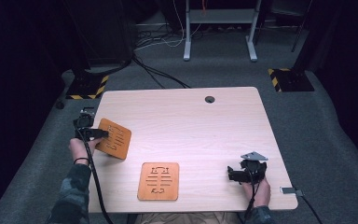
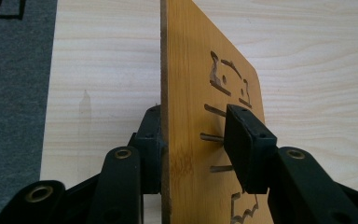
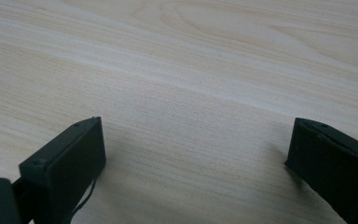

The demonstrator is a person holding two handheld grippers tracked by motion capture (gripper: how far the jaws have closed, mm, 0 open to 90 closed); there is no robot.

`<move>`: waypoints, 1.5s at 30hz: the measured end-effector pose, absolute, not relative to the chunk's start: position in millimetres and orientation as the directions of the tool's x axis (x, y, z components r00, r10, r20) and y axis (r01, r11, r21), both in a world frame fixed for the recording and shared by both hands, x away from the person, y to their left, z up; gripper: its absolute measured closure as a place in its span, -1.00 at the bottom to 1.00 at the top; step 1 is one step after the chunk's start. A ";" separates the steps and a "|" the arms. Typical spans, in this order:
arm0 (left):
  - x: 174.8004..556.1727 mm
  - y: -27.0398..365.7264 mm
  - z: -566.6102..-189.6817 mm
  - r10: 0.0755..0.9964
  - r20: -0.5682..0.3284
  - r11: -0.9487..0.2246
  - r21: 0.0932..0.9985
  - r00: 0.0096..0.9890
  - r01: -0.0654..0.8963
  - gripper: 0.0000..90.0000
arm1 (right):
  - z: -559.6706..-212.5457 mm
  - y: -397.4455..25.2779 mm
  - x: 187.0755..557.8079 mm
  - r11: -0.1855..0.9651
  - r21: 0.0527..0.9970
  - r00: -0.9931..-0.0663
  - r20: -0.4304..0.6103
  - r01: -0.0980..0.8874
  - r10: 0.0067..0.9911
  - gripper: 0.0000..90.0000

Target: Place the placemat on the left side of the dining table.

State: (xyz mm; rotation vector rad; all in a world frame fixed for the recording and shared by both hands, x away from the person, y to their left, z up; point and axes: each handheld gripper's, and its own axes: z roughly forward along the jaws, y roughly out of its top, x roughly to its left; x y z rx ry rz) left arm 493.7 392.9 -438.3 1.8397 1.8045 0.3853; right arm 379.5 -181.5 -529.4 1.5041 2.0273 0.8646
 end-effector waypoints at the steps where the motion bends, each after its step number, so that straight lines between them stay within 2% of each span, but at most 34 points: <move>1: 494.1 394.5 -439.5 0.984 -0.166 0.039 0.549 0.063 0.835 0.31 | -529.4 -181.6 379.7 0.203 0.724 -0.291 -0.003 0.660 0.957 -0.93; 24: 498.0 406.1 -455.3 0.983 -0.177 0.056 0.515 0.042 0.855 0.17 | -529.6 -181.7 379.7 0.202 0.725 -0.291 -0.003 0.659 0.957 -0.93; 45: 499.5 415.5 -466.4 0.973 -0.228 0.084 0.506 0.040 0.859 0.14 | -529.6 -181.7 379.6 0.202 0.725 -0.290 -0.003 0.659 0.957 -0.93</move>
